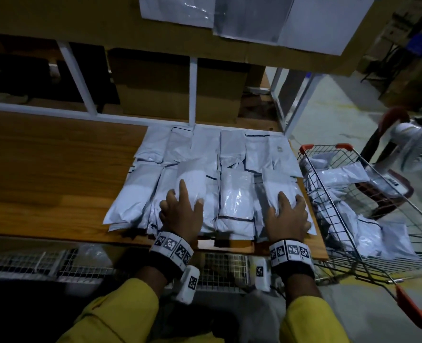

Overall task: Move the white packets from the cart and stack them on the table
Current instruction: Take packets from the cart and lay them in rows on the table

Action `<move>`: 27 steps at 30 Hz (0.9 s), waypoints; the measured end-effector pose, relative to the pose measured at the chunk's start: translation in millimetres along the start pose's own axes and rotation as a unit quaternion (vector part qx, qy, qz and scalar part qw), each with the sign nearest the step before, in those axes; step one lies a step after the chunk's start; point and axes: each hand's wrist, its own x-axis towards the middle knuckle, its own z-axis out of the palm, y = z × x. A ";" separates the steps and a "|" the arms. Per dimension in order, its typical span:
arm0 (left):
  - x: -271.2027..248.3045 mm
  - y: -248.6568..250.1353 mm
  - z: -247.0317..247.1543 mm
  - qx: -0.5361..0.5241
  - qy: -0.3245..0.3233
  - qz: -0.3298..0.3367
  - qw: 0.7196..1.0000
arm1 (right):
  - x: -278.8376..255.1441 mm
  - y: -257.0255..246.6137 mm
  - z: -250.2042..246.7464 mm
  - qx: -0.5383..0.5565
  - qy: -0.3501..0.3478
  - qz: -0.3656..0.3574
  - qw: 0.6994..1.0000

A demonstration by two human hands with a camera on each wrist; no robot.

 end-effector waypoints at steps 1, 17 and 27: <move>-4.2 1.9 5.1 -0.002 -0.006 0.001 1.000 | 0.7 -0.2 1.0 -0.007 -0.006 0.003 1.000; -16.3 13.8 45.0 0.077 -0.033 0.027 0.996 | -2.8 13.0 38.5 -0.103 -0.068 -0.059 0.991; -5.0 12.2 41.7 0.103 -0.029 0.034 0.994 | 2.7 15.7 46.0 -0.112 -0.060 -0.079 0.989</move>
